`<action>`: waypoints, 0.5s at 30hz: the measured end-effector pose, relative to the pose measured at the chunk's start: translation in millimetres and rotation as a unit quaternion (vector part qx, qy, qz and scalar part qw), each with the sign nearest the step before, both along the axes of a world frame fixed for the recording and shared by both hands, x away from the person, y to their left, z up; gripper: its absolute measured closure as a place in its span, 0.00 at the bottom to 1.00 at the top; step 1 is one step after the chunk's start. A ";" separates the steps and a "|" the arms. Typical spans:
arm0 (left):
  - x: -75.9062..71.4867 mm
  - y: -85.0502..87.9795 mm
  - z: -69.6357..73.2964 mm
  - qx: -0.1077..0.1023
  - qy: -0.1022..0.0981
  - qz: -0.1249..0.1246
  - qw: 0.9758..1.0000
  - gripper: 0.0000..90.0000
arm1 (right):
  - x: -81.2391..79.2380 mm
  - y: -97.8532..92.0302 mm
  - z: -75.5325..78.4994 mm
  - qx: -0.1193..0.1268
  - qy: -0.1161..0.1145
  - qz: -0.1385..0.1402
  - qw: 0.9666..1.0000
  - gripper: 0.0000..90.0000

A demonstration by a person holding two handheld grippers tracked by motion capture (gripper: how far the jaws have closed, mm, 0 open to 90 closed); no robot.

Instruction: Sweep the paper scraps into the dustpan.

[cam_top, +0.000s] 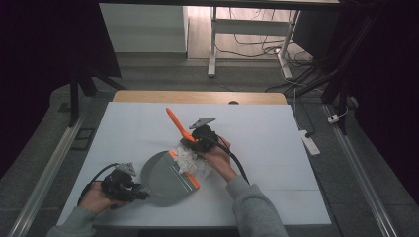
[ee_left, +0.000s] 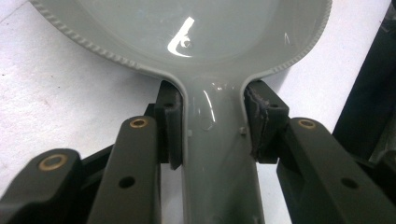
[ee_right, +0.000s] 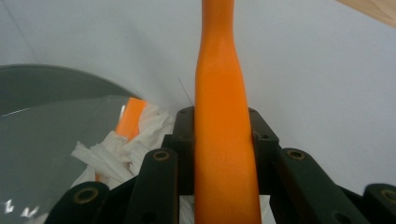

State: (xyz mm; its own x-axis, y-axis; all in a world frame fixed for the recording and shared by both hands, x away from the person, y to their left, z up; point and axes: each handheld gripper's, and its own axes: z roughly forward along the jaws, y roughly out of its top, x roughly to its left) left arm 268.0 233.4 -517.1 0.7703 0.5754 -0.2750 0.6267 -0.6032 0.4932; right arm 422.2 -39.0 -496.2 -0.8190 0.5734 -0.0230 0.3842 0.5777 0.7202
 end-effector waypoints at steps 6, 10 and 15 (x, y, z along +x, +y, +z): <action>-0.1 -0.2 0.1 0.000 0.000 0.000 1.000 0.68 | -10.5 8.4 0.2 0.006 0.003 0.020 1.000 0.78; -0.2 -0.4 0.5 0.001 0.000 0.001 1.000 0.68 | -14.9 13.3 -0.4 0.008 0.004 0.029 1.000 0.78; -0.2 -0.5 0.5 0.000 0.000 0.001 1.000 0.68 | -19.4 17.8 -0.8 0.012 0.004 0.037 0.999 0.78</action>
